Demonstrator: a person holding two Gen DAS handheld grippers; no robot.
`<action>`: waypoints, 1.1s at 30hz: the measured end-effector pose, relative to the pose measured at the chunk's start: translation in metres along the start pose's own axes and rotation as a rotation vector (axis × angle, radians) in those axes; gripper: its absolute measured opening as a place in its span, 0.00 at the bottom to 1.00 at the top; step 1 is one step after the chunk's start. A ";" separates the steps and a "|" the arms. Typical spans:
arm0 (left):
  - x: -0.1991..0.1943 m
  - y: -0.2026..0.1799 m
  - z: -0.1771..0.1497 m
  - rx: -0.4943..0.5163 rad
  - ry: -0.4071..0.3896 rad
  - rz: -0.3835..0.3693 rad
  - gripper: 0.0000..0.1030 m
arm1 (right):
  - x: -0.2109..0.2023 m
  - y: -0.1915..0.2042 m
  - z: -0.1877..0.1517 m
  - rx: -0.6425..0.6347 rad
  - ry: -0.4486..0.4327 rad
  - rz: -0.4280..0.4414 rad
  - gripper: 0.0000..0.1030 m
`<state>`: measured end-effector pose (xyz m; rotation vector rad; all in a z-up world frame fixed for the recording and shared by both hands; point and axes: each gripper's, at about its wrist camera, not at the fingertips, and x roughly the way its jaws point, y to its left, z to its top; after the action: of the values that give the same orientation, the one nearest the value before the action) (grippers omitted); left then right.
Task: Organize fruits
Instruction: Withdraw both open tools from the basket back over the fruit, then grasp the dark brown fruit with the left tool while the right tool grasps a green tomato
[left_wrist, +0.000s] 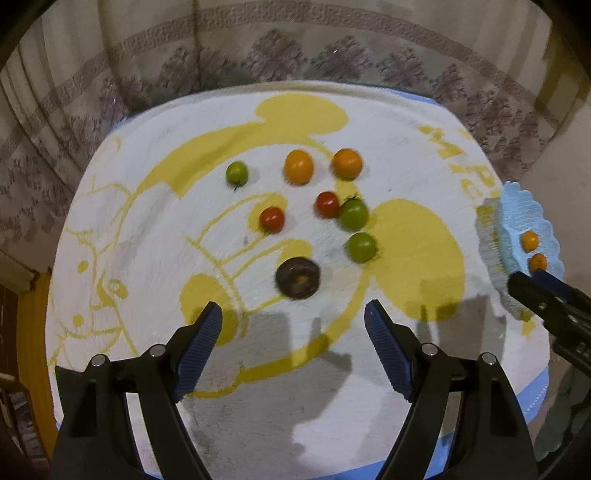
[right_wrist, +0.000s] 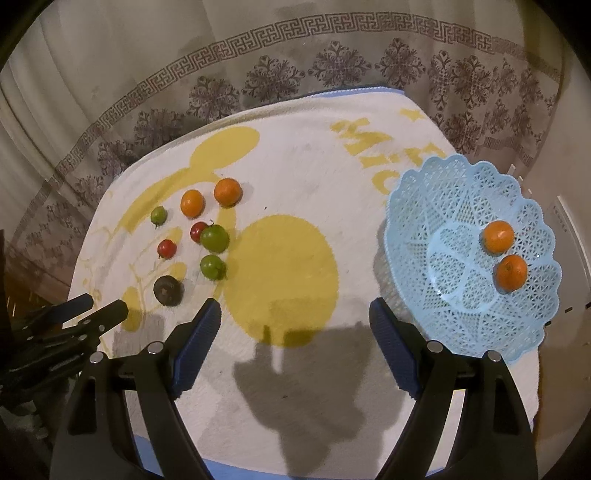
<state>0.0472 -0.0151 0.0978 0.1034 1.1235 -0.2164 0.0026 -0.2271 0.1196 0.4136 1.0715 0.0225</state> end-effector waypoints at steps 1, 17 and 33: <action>0.004 0.003 0.000 -0.005 0.008 -0.002 0.77 | 0.001 0.002 -0.001 -0.001 0.003 -0.002 0.81; 0.072 0.006 0.022 0.044 0.073 -0.047 0.77 | 0.022 0.012 -0.002 -0.006 0.044 -0.060 0.81; 0.098 0.015 0.029 0.051 0.103 -0.131 0.41 | 0.067 0.041 0.032 -0.045 0.076 -0.033 0.81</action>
<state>0.1170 -0.0178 0.0219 0.0871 1.2293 -0.3605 0.0702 -0.1848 0.0906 0.3564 1.1511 0.0331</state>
